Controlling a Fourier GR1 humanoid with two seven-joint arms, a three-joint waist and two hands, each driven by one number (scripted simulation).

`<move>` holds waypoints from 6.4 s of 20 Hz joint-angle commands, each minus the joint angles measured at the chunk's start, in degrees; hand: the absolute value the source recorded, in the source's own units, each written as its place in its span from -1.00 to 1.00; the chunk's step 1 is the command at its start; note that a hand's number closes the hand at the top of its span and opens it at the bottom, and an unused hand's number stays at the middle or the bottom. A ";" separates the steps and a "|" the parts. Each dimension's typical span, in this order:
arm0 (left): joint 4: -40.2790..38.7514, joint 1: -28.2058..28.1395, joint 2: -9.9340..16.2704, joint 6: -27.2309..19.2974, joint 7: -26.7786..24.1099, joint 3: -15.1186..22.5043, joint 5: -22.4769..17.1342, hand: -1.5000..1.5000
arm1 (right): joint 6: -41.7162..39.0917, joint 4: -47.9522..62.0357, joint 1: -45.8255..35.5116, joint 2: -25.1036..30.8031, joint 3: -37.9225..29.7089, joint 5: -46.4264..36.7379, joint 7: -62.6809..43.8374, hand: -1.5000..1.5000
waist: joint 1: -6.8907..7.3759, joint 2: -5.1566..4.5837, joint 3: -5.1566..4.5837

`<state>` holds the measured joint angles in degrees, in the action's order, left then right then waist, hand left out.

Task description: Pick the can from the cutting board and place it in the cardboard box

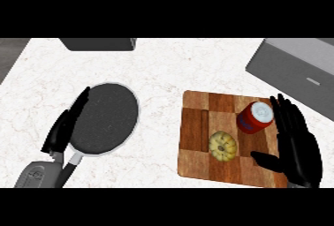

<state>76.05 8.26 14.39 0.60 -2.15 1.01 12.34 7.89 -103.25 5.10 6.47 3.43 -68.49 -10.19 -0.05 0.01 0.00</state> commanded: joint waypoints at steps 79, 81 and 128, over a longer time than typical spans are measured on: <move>0.33 0.53 -3.30 4.71 0.04 -4.35 4.36 0.00 | -3.26 76.01 -71.41 25.39 -24.35 -17.72 -33.59 1.00 | 1.24 -0.46 0.03; 0.19 2.90 -3.42 4.64 1.09 -4.86 3.95 0.00 | -3.45 78.41 -70.07 29.51 -26.28 -16.07 -29.39 1.00 | 1.17 -0.63 0.06; 1.02 -2.31 -6.17 2.11 -3.10 -2.61 7.01 0.00 | 16.52 82.23 -39.82 37.77 -71.19 48.65 41.93 -1.00 | 0.72 -0.41 0.16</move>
<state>77.23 7.57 10.30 4.62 -3.57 -3.43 17.62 27.02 -22.75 -38.90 42.27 -66.21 -23.33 28.06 0.79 -0.39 0.14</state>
